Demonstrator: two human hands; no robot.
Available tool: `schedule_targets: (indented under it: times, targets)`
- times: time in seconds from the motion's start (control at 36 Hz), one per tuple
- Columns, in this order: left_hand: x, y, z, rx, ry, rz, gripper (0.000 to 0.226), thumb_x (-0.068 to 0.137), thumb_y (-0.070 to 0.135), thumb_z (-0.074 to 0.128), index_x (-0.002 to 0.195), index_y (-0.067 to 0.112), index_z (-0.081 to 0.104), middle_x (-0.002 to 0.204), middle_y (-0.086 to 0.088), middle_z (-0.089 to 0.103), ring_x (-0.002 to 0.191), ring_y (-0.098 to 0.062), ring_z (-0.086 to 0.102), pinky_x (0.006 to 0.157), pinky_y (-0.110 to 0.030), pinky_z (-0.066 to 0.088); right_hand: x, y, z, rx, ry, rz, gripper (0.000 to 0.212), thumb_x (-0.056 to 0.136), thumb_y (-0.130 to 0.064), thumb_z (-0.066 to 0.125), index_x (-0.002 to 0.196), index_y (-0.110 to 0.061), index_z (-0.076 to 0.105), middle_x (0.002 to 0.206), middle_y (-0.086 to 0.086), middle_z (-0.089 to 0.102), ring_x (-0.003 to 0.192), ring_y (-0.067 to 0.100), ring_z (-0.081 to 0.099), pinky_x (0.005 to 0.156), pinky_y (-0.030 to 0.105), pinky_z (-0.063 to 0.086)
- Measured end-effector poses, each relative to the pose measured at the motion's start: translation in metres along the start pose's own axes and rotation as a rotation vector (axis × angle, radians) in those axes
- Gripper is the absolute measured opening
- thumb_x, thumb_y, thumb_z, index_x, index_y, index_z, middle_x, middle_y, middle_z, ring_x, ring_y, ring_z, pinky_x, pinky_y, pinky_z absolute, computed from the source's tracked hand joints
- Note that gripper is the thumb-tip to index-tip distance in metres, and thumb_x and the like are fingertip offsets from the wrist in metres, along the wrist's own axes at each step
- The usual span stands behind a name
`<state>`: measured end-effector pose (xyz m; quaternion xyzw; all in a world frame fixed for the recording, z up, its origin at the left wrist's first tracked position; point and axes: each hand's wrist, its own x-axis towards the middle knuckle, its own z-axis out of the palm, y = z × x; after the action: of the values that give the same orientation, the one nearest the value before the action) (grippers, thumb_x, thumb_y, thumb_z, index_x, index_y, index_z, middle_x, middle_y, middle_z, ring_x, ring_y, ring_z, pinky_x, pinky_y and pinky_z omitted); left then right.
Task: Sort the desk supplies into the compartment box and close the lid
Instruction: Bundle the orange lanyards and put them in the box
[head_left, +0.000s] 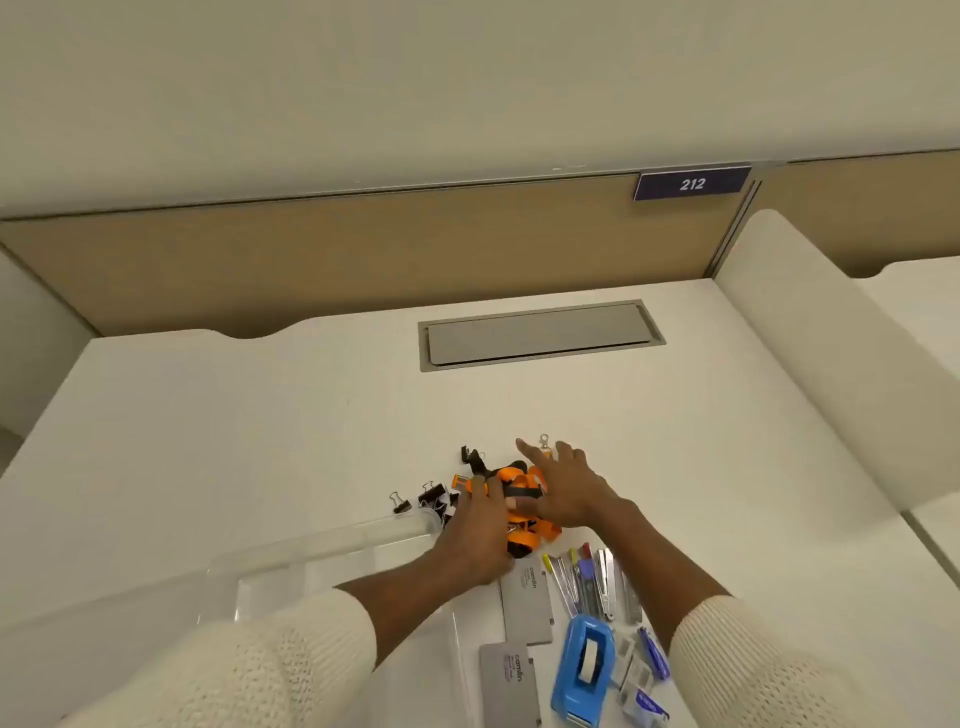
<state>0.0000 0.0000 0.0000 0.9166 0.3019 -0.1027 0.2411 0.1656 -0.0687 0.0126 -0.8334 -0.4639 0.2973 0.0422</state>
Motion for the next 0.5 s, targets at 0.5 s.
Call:
schedule_targets:
  times: [0.5]
  targets:
    - [0.010, -0.004, -0.004, -0.218, 0.137, -0.010, 0.055, 0.082, 0.015, 0.077, 0.130, 0.012, 0.051, 0.127, -0.007, 0.058, 0.111, -0.024, 0.063, 0.089, -0.038, 0.056, 0.006, -0.016, 0.014, 0.202, 0.103, -0.083, 0.020, 0.075, -0.020, 0.072, 0.093, -0.014, 0.065, 0.092, 0.011, 0.059, 0.084, 0.028, 0.059, 0.067, 0.033, 0.045]
